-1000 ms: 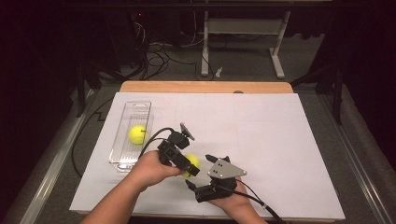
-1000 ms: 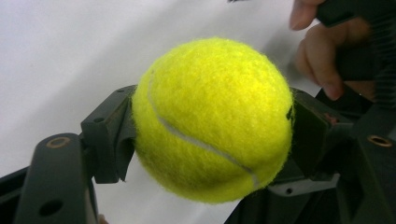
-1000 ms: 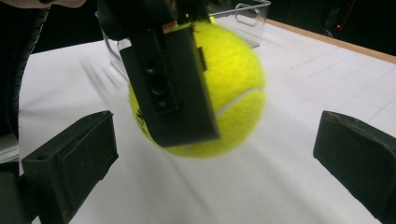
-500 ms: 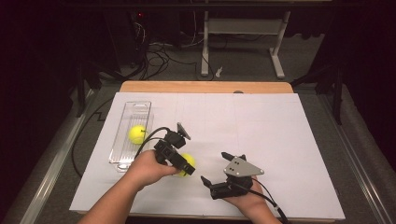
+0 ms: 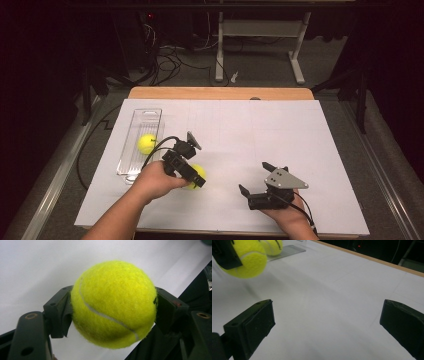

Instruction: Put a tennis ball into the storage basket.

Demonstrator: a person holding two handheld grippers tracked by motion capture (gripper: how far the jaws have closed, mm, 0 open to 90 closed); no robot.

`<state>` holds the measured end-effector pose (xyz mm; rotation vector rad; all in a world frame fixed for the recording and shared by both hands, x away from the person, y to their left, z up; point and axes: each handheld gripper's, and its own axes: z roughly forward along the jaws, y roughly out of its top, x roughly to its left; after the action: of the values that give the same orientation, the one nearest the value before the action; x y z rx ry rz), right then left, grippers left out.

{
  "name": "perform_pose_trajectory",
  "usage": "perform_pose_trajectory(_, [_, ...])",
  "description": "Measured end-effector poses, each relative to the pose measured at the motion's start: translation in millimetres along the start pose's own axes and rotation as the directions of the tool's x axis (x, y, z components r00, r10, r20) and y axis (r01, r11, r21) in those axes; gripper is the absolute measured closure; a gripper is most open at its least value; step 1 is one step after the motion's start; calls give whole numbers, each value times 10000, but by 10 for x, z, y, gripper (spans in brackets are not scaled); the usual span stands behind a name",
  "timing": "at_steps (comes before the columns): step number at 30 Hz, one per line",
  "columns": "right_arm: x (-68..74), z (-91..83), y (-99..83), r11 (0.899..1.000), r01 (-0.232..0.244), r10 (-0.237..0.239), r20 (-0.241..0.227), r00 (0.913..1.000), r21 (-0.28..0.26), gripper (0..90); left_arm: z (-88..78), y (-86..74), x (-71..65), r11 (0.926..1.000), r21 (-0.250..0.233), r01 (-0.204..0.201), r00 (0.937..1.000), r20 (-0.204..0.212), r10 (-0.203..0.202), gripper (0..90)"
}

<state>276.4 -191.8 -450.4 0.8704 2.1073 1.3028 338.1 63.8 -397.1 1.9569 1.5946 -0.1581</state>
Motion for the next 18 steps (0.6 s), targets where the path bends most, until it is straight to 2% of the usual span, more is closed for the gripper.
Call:
perform_pose_trajectory(4, [-115, -87, -64, 9998, -180, 179, 288, 9994, 35, 4, -9, -7, 24, 10000, 42, -48, 9998, -218, 49, 268])
perform_pose_trajectory(9, [-232, -195, -128, 9994, -351, 352, 685, 9970, -34, 4, -34, -11, 76, 9999, 12, 104, 9993, -368, -103, 268])
perform_pose_trajectory(10, [-262, -222, -146, 9990, -442, 447, 779, 9960, -80, 4, -40, -14, 91, 10000, 64, 7, 9991, -432, -4, 268])
perform_pose_trajectory(18, [-389, -353, -244, 9971, -701, 731, 1259, 9893, -284, 3, -90, -29, 156, 9999, 37, 158, 9970, -761, -154, 268])
